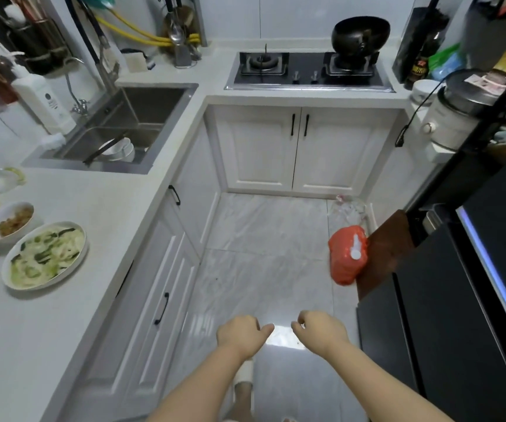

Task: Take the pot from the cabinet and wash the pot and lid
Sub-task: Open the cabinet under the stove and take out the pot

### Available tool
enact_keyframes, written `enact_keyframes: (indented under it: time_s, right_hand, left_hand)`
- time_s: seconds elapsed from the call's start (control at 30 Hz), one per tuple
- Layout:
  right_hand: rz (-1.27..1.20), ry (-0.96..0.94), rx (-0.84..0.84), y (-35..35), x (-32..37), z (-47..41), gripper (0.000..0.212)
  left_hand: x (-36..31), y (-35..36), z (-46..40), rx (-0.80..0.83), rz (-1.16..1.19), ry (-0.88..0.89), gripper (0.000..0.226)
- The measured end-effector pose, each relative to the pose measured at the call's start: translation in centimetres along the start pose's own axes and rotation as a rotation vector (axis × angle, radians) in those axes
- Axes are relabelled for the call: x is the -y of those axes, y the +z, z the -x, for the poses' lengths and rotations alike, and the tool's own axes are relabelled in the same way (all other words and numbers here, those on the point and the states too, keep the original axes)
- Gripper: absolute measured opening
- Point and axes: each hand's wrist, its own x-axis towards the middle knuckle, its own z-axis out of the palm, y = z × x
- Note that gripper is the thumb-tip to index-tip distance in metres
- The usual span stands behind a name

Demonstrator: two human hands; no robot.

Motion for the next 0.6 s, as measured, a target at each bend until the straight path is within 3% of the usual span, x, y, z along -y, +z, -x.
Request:
enact_keyframes:
  time_s: [0.6]
  right_hand:
    - [-0.228,0.173,-0.075,-8.6,6.5,-14.7,0.034]
  left_hand:
    - [0.4,-12.4,-16.2,0.069,0.023,0.111,0.057]
